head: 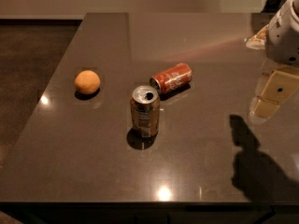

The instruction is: Place coke can upright

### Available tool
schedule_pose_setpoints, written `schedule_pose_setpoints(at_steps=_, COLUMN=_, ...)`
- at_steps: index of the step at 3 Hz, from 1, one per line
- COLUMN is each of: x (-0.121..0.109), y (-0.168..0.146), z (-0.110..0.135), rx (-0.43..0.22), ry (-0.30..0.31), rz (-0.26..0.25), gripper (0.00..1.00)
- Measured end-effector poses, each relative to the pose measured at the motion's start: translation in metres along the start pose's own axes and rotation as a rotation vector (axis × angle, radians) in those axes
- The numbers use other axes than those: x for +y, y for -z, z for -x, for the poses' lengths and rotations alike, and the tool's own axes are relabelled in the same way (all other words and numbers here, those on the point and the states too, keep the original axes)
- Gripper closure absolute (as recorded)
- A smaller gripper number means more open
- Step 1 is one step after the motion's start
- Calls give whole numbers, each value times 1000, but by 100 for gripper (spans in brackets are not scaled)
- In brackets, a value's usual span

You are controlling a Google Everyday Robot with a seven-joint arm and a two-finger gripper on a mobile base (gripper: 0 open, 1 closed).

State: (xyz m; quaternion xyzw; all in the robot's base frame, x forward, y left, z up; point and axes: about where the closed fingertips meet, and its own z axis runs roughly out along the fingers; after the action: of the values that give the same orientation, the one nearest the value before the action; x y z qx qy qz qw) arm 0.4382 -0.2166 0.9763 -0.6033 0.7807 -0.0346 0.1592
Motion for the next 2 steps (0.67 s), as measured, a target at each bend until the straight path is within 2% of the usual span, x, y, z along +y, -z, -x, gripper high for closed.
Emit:
schedule_pose_setpoints(at_steps=1, x=0, y=0, z=0, rx=0, ry=0, rz=0, gripper=0)
schedule_pose_setpoints(at_steps=2, x=-10, y=-3, z=12, rx=-25, ry=29, rz=0, gripper=0)
